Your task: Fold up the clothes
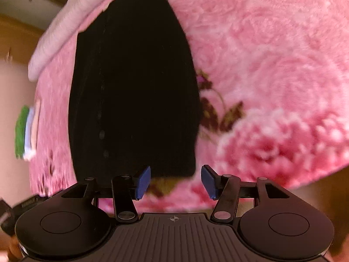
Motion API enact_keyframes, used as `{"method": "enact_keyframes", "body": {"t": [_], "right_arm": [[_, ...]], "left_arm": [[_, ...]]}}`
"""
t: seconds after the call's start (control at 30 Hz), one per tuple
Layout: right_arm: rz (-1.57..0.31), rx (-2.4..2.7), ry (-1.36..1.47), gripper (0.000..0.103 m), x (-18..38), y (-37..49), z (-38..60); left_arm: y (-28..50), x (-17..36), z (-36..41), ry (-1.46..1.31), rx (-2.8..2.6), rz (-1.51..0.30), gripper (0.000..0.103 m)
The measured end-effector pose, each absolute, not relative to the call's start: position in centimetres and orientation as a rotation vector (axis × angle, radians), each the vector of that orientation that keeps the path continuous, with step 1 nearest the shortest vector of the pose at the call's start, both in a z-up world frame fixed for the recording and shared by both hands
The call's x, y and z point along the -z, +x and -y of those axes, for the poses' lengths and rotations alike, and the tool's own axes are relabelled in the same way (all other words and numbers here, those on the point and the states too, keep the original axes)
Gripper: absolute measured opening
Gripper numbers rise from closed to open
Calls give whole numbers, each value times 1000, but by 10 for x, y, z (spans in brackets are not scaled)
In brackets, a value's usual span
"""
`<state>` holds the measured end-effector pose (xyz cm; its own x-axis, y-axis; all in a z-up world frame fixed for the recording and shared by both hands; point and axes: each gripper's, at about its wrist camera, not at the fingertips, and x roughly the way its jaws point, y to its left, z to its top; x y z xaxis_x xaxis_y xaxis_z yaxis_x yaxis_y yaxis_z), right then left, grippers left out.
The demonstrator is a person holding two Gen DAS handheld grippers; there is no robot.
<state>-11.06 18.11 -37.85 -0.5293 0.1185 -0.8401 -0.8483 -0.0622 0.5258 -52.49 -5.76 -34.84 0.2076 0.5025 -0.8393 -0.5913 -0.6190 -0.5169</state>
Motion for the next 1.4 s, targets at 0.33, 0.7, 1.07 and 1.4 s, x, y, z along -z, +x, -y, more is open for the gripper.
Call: {"method": "enact_keyframes", "body": {"t": [0.33,0.7,1.07,1.4], "right_arm": [[-1570,-1613,-673,30,418,-116,-188],[-1666,-1547,-479,7,401,-70,-166],[-1555,-1600,-587,51,405,-86,-191],[-1594,-1670,-543,7,383,-100,-173]], "left_arm": [[-539,412,53,-1814,-1393,252,22],[-537,307,34,-1274,-1514,-59,0],[-523,390,49,-1602,-1492,-6,41],[-521,318,47,-1265,-1494,-47,7]]}}
